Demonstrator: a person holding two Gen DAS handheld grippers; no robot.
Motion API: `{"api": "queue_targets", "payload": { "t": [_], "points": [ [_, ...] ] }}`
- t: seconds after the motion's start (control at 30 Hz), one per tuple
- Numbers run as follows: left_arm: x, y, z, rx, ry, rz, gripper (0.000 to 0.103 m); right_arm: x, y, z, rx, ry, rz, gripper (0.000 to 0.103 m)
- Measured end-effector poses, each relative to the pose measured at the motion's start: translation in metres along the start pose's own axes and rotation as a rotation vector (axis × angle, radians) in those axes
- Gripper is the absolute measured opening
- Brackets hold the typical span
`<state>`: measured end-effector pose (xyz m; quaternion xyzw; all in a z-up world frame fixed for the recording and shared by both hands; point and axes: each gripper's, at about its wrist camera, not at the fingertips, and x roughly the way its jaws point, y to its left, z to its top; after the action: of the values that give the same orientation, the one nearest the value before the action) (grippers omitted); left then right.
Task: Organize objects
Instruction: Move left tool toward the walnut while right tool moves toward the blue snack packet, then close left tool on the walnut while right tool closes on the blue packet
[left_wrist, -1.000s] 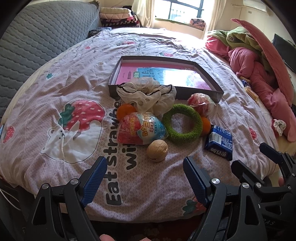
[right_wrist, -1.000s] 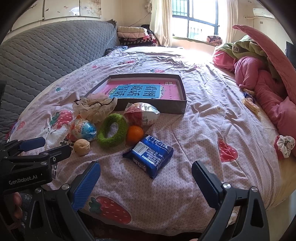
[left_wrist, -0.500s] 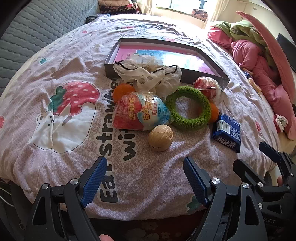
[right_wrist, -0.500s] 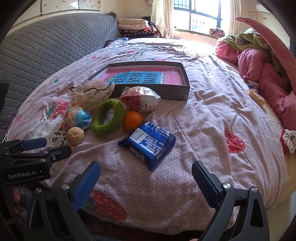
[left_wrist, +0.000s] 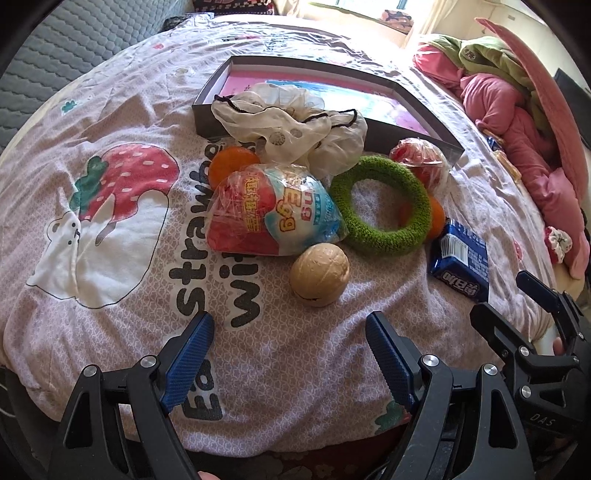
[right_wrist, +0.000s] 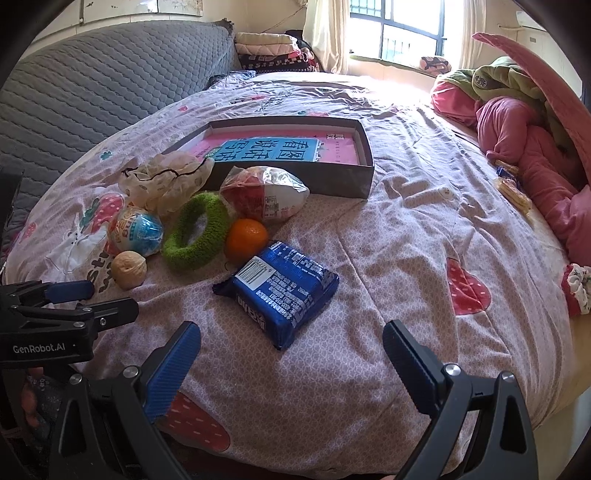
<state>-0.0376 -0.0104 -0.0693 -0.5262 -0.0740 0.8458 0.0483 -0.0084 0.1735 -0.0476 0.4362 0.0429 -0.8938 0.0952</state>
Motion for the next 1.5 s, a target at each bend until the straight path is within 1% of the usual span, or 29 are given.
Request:
{"api": "queue_targets", "payload": {
  "t": [0.27,0.3,0.37,0.43,0.63,0.77,0.83,0.87,0.93,0.97,1.07,1.13,1.2,1.27,1.33,1.5],
  "points": [
    [0.007,-0.002,0.007,0.016,-0.018,0.011,0.084,0.017,-0.013,0.009,-0.040,0.006,-0.014,0.099],
    [0.007,-0.003,0.008,0.018,-0.016,0.012,0.083,0.019,-0.014,0.010,-0.046,0.009,-0.016,0.099],
    [0.008,-0.004,0.009,0.025,-0.016,0.008,0.080,0.022,-0.014,0.011,-0.053,0.011,-0.017,0.099],
    [0.009,-0.006,0.010,0.030,-0.014,0.005,0.072,0.025,-0.015,0.013,-0.055,0.015,-0.002,0.099],
    [0.010,-0.011,0.012,0.042,-0.016,-0.008,0.059,0.035,-0.013,0.016,-0.092,0.029,0.005,0.099],
    [0.011,-0.011,0.015,0.039,-0.018,-0.014,0.057,0.042,-0.008,0.018,-0.138,0.039,0.028,0.099],
    [0.012,-0.010,0.016,0.033,-0.016,-0.018,0.056,0.045,-0.005,0.020,-0.161,0.041,0.040,0.097],
    [0.012,-0.009,0.016,0.031,-0.016,-0.020,0.054,0.047,-0.005,0.021,-0.174,0.045,0.047,0.097],
    [0.012,-0.008,0.017,0.026,-0.023,-0.018,0.046,0.051,-0.005,0.023,-0.188,0.053,0.068,0.096],
    [0.012,-0.008,0.018,0.021,-0.023,-0.021,0.045,0.054,-0.005,0.024,-0.196,0.058,0.078,0.095],
    [0.011,-0.006,0.019,0.017,-0.027,-0.025,0.040,0.057,-0.005,0.027,-0.214,0.066,0.105,0.089],
    [0.011,-0.007,0.019,0.019,-0.030,-0.024,0.037,0.058,-0.004,0.027,-0.224,0.072,0.129,0.077],
    [0.011,-0.009,0.019,0.027,-0.035,-0.026,0.032,0.057,-0.001,0.026,-0.240,0.072,0.138,0.071],
    [0.011,-0.011,0.019,0.036,-0.036,-0.021,0.032,0.055,0.002,0.025,-0.260,0.069,0.130,0.067],
    [0.011,-0.011,0.018,0.039,-0.039,-0.019,0.032,0.053,0.005,0.024,-0.266,0.067,0.138,0.057],
    [0.009,-0.012,0.016,0.046,-0.047,-0.021,0.032,0.050,0.007,0.021,-0.257,0.068,0.121,0.053]
  ]
}}
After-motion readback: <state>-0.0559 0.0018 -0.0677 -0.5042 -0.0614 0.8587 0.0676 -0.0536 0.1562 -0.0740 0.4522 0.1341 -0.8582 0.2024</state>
